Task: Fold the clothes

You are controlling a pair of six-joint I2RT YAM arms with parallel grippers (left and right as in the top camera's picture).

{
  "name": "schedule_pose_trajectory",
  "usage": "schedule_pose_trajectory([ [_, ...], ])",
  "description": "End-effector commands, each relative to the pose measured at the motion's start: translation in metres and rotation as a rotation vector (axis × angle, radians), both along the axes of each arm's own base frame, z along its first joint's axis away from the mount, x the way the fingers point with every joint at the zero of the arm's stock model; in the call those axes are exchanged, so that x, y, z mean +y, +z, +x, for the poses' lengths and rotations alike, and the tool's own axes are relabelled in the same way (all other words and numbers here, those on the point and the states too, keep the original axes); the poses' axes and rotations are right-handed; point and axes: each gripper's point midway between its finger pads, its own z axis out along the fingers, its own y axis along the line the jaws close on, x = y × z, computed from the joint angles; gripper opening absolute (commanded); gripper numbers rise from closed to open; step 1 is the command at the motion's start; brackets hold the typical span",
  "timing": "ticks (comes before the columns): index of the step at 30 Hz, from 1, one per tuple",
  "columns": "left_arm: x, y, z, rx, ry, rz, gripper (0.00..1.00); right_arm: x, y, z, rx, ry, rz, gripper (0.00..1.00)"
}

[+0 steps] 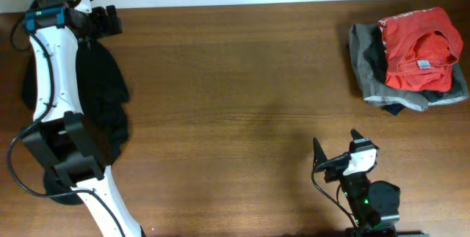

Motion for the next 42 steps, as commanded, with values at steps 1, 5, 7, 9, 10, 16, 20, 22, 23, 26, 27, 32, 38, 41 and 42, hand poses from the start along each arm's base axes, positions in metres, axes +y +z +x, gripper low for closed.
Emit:
schedule_pose_trajectory([
  [1, -0.0035, 0.0076, -0.0018, -0.013, 0.0, -0.011, 0.99, 0.0006, 0.0053, -0.0017, -0.028, -0.001, 0.01, 0.99],
  [5, -0.0035, 0.0076, -0.0018, -0.013, 0.0, -0.012, 0.99, 0.0005, 0.011, -0.0027, -0.053, -0.001, 0.012, 0.98],
  [7, -0.0035, 0.0076, -0.0018, -0.013, -0.001, -0.011, 0.99, 0.0005, 0.0114, -0.0027, -0.055, -0.001, 0.012, 0.98],
  [9, -0.0035, 0.0076, -0.0018, -0.013, 0.0, -0.012, 0.99, 0.0003, 0.0112, -0.0027, -0.054, -0.002, 0.012, 0.98],
  [10, -0.0035, 0.0076, -0.0018, -0.013, 0.0, -0.011, 0.99, -0.0001, 0.0111, -0.0026, -0.054, -0.003, 0.012, 0.98],
  [16, -0.0035, 0.0076, -0.0018, -0.013, 0.0, -0.012, 0.99, 0.0001, 0.011, -0.0026, -0.053, -0.002, 0.012, 0.98],
  [20, -0.0035, 0.0076, -0.0018, -0.013, 0.0, -0.012, 0.99, 0.0001, 0.011, -0.0026, -0.053, -0.002, 0.012, 0.98],
  [22, -0.0035, 0.0076, -0.0018, -0.013, 0.0, -0.012, 0.99, 0.0001, 0.011, -0.0026, -0.053, -0.002, 0.012, 0.98],
  [23, -0.0035, 0.0076, -0.0018, -0.013, 0.0, -0.011, 0.99, 0.0001, 0.011, -0.0026, -0.053, -0.002, 0.012, 0.99],
  [26, -0.0035, 0.0076, -0.0018, -0.013, 0.0, -0.012, 0.99, 0.0001, 0.011, -0.0026, -0.053, -0.002, 0.012, 0.98],
  [27, -0.0035, 0.0076, -0.0018, -0.013, 0.0, -0.012, 0.99, 0.0001, 0.011, -0.0026, -0.053, -0.002, 0.012, 0.98],
  [32, -0.0035, 0.0076, -0.0018, -0.013, 0.0, -0.011, 0.99, 0.0001, 0.011, -0.0026, -0.053, -0.002, 0.012, 0.98],
  [38, -0.0035, 0.0076, -0.0018, -0.013, 0.0, -0.012, 0.99, 0.0001, 0.011, -0.0026, -0.053, -0.002, 0.012, 0.98],
  [41, -0.0035, 0.0076, -0.0018, -0.013, 0.0, -0.012, 0.99, 0.0001, 0.011, -0.0026, -0.053, -0.002, 0.012, 0.98],
  [42, -0.0035, 0.0076, -0.0018, -0.013, 0.0, -0.011, 0.99, 0.0001, 0.011, -0.0026, -0.053, -0.002, 0.012, 0.98],
])
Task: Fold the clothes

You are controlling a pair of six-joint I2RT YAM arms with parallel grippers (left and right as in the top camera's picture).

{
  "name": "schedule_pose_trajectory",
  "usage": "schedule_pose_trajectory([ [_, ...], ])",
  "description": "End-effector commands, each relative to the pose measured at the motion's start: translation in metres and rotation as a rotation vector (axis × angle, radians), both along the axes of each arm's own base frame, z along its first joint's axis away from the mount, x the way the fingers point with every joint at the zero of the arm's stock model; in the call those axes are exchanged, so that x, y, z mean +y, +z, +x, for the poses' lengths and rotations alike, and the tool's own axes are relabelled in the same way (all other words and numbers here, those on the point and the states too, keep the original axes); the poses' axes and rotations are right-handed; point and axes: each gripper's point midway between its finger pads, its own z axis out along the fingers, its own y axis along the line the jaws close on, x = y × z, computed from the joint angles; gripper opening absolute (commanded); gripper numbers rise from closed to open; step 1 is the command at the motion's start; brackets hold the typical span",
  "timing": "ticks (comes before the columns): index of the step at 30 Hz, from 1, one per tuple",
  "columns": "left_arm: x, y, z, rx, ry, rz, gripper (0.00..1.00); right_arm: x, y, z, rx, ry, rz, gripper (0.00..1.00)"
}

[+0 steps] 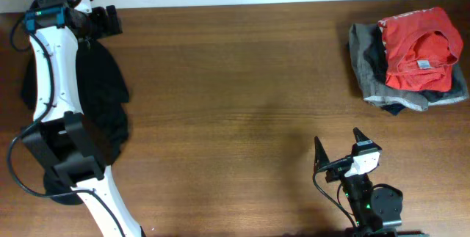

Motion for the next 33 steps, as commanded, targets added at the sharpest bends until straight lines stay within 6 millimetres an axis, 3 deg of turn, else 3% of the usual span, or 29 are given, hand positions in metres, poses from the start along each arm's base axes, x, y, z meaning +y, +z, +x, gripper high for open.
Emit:
schedule_pose_trajectory([
  [1, -0.003, 0.008, -0.002, -0.013, 0.0, -0.011, 0.99, 0.0, -0.002, 0.0, 0.003, -0.004, 0.009, 0.98],
  [7, -0.005, 0.003, -0.009, 0.02, -0.001, -0.021, 0.99, 0.0, -0.002, 0.0, 0.003, -0.004, 0.008, 0.98],
  [10, -0.013, 0.017, -0.021, 0.029, -0.015, -0.038, 0.99, 0.0, -0.002, 0.0, 0.003, -0.004, 0.009, 0.98],
  [13, -0.02, 0.053, -0.026, -0.041, -0.029, -0.027, 0.99, 0.0, -0.002, 0.0, 0.003, -0.004, 0.008, 0.98],
  [19, -0.044, 0.153, -0.034, -0.329, -0.081, 0.037, 0.99, 0.0, -0.002, 0.0, 0.003, -0.004, 0.008, 0.98],
  [23, -0.062, 0.19, -0.061, -0.487, -0.132, 0.098, 0.99, 0.0, -0.002, 0.0, 0.003, -0.004, 0.008, 0.98],
  [27, -0.069, 0.19, -0.103, -0.546, -0.135, 0.114, 0.99, 0.0, -0.002, 0.0, 0.003, -0.004, 0.009, 0.98],
  [33, -0.077, 0.137, -0.172, -0.503, -0.133, 0.107, 0.99, 0.0, -0.002, 0.0, 0.003, -0.004, 0.008, 0.98],
])
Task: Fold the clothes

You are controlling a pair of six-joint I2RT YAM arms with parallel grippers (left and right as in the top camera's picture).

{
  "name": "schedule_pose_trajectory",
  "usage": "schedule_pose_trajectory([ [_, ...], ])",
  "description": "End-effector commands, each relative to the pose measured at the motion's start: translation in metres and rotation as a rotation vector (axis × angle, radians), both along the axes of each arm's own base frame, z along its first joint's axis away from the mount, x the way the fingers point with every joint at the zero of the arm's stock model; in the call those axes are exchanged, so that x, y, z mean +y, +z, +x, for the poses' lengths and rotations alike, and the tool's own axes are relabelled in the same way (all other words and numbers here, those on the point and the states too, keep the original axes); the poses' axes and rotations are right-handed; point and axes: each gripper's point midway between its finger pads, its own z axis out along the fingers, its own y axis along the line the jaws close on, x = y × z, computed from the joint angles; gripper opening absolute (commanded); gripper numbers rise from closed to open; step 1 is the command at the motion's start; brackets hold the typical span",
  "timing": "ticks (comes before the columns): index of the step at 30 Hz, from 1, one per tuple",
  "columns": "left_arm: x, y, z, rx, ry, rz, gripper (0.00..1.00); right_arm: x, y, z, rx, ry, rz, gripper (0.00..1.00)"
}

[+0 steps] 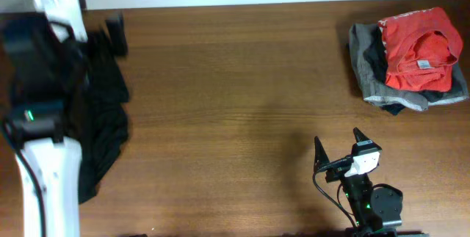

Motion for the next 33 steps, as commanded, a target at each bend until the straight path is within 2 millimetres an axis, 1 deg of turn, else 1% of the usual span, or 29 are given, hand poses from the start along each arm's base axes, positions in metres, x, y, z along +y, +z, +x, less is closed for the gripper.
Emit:
schedule_pose_trajectory([
  [1, -0.003, -0.046, -0.03, 0.051, -0.005, 0.011, 0.99, 0.0, -0.002, 0.0, 0.003, -0.003, 0.008, 0.98],
  [3, -0.004, -0.061, -0.043, 0.021, -0.004, 0.015, 0.99, 0.0, -0.002, 0.0, 0.003, -0.003, 0.008, 0.98],
  [12, -0.014, -0.125, -0.096, -0.216, -0.018, 0.042, 0.99, 0.0, -0.002, 0.0, 0.003, -0.003, 0.008, 0.98],
  [17, -0.017, -0.156, -0.116, -0.253, -0.02, 0.048, 0.99, 0.0, -0.002, 0.0, 0.003, -0.003, 0.008, 0.98],
  [23, -0.019, -0.186, -0.137, -0.299, -0.012, 0.056, 0.99, 0.0, -0.002, 0.0, 0.003, -0.003, 0.008, 0.98],
  [27, -0.02, -0.195, -0.144, -0.317, -0.012, 0.058, 0.99, 0.0, -0.002, 0.0, 0.003, -0.003, 0.008, 0.98],
  [33, -0.015, -0.192, -0.149, -0.331, 0.022, 0.069, 0.99, 0.0, -0.002, 0.0, 0.003, -0.003, 0.008, 0.98],
])
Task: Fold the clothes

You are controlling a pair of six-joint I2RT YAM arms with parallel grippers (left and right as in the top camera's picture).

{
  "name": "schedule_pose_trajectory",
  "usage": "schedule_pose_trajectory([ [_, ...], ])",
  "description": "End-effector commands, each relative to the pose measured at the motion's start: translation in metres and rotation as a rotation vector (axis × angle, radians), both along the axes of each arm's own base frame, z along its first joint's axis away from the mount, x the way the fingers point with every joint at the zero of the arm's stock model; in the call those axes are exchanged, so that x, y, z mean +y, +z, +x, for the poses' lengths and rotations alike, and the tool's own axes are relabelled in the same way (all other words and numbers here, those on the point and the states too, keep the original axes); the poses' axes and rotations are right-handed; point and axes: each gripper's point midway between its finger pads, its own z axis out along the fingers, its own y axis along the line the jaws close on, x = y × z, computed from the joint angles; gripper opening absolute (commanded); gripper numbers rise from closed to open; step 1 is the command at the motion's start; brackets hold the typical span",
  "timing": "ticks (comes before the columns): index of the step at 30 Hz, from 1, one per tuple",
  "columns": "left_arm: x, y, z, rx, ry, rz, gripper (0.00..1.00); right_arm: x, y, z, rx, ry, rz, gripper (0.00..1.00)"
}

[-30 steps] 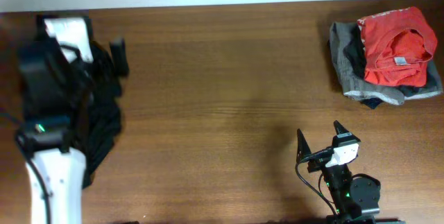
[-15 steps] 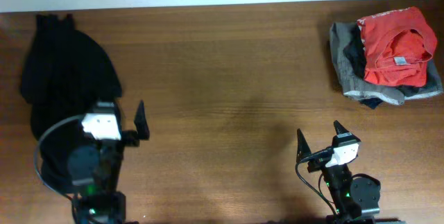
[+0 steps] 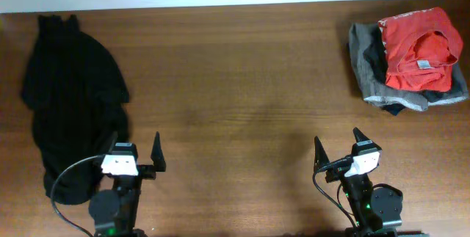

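A black garment (image 3: 73,97) lies crumpled along the table's left side, running from the far edge down toward the front. At the front left my left gripper (image 3: 134,152) stands open and empty, its left finger just at the garment's lower right edge. At the front right my right gripper (image 3: 338,147) is also open and holds nothing, far from any cloth.
At the far right a red shirt (image 3: 418,50) lies on top of a folded pile, with a grey garment (image 3: 365,64) and a darker one under it. The wooden table (image 3: 242,97) runs between the black garment and the pile.
My left arm was stretched over the black garment, blurred in motion. It is now drawn back to the front left with its gripper open. The whole garment shows. The right arm is unchanged.
At first my left arm reached to the far left corner, with its gripper at the black garment's far end, and the right gripper shifted slightly toward the front. The left arm then showed blurred above the garment. Now it rests at the front, with the garment lying free.
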Motion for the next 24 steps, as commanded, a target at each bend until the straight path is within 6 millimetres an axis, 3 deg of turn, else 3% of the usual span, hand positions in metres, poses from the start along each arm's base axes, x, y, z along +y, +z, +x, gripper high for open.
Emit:
schedule_pose_trajectory([
  [1, 0.004, 0.001, -0.003, -0.008, 0.025, 0.015, 0.99, 0.0, -0.002, 0.0, 0.003, -0.003, 0.008, 0.98],
  [14, 0.007, 0.033, -0.017, -0.147, 0.052, 0.035, 0.99, 0.0, -0.002, 0.0, 0.003, -0.003, 0.008, 0.98],
  [17, 0.007, 0.022, -0.018, -0.107, 0.052, 0.03, 0.99, 0.0, -0.002, 0.0, 0.003, -0.003, 0.008, 0.98],
  [21, 0.008, -0.006, -0.018, 0.01, 0.056, 0.018, 0.99, 0.0, -0.002, 0.0, 0.003, -0.003, 0.009, 0.98],
  [24, 0.01, -0.006, -0.018, 0.01, 0.069, 0.019, 0.99, 0.0, -0.002, 0.0, 0.003, -0.003, 0.008, 0.98],
])
